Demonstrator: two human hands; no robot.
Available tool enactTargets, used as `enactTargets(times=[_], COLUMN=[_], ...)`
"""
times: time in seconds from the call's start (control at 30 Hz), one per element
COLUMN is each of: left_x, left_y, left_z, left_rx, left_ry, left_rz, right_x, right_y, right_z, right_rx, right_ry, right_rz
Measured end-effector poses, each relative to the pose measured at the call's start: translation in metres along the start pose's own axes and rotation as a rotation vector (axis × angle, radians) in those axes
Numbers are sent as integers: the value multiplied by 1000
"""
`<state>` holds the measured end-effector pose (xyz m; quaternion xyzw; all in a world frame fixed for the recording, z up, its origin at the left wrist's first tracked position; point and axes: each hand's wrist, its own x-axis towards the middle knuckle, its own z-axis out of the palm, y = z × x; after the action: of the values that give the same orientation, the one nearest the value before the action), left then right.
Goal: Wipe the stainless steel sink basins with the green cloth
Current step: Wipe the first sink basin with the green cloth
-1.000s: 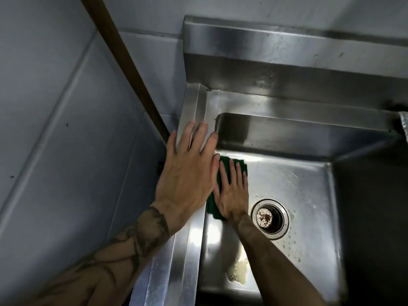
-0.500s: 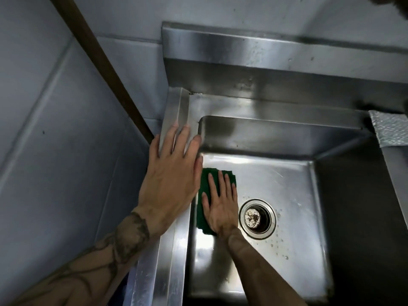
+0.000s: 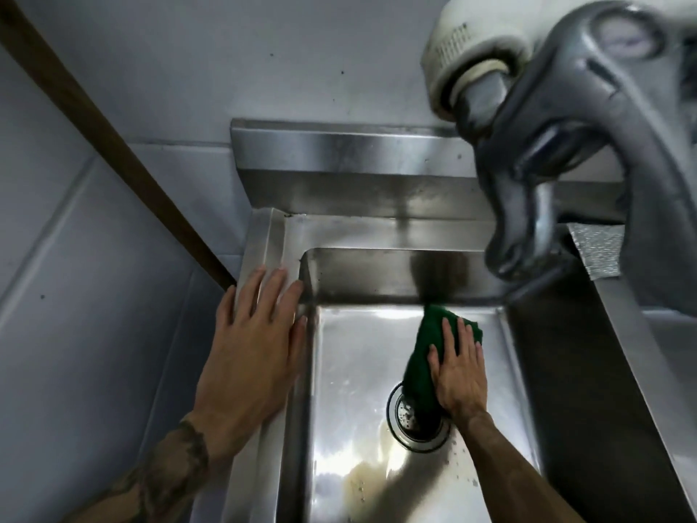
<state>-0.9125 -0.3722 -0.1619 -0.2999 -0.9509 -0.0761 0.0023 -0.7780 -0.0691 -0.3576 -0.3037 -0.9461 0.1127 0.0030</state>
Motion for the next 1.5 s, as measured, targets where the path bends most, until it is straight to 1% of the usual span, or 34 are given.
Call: enactTargets(times=[0.07, 0.13, 0.2, 0.23, 0.3, 0.33, 0.37, 0.43, 0.47, 0.5, 0.57, 0.63, 0.73, 0.83, 0.9, 0.97, 1.0, 1.07, 1.13, 1.2, 1.37, 1.5], left_x=[1, 1, 1, 2, 3, 3, 3, 3, 4, 4, 5, 4, 7, 7, 7, 8, 7, 7, 6, 5, 5, 5], left_y=[-1, 0, 7, 11, 18, 19, 17, 7, 2, 0, 2, 4, 2, 2, 3, 5, 5, 7, 9, 9, 11, 13], left_z=[1, -2, -10, -12, -15, -15, -13, -7, -3, -2, -2, 3, 3, 4, 4, 1, 0, -2, -3, -4, -5, -6], left_rx=[-3, -18, -45, -75, -202, -229, -186, 9, 33, 28, 51, 76, 80, 73, 67, 54, 56, 46, 43, 41, 40, 55], left_ry=[-16, -15, 10, 49, 157, 147, 102, 14, -14, -18, 32, 69, 71, 54, 36, 23, 23, 22, 20, 27, 30, 33], left_rz=[-7, -22, -10, -6, -58, -75, -74, -15, -19, -33, -40, -13, 12, 11, 5, -12, -18, -26, -33, -29, -16, 2], right_x=[2, 2, 2, 1, -2, -4, -3, 1, 4, 6, 12, 16, 19, 15, 16, 12, 7, -8, -25, -30, -28, -61], right_y=[5, -10, -41, -58, -82, -87, -86, -75, -65, -54, -30, -1, 54, 96, 94, 71, 56, 33, 27, 40, 96, 85], right_z=[-2, -3, 1, 4, 11, 13, 14, 14, 12, 11, 8, 4, -8, -20, -22, -21, -19, -13, -7, -9, -23, -25], right_rx=[10, 25, 36, 35, 20, 11, 8, 28, 32, 32, 32, 28, 16, -48, -38, -10, 3, 7, -17, -26, -38, -42], right_ry=[8, 3, 11, 9, -9, -9, -6, -12, -11, -12, -9, 5, 28, 7, 15, 46, 56, 31, -2, -31, -30, -38], right_rz=[65, 91, 31, -21, -114, -145, -167, -192, -209, -221, -213, -175, -89, -127, -117, -84, -100, -192, -258, -255, -139, -95])
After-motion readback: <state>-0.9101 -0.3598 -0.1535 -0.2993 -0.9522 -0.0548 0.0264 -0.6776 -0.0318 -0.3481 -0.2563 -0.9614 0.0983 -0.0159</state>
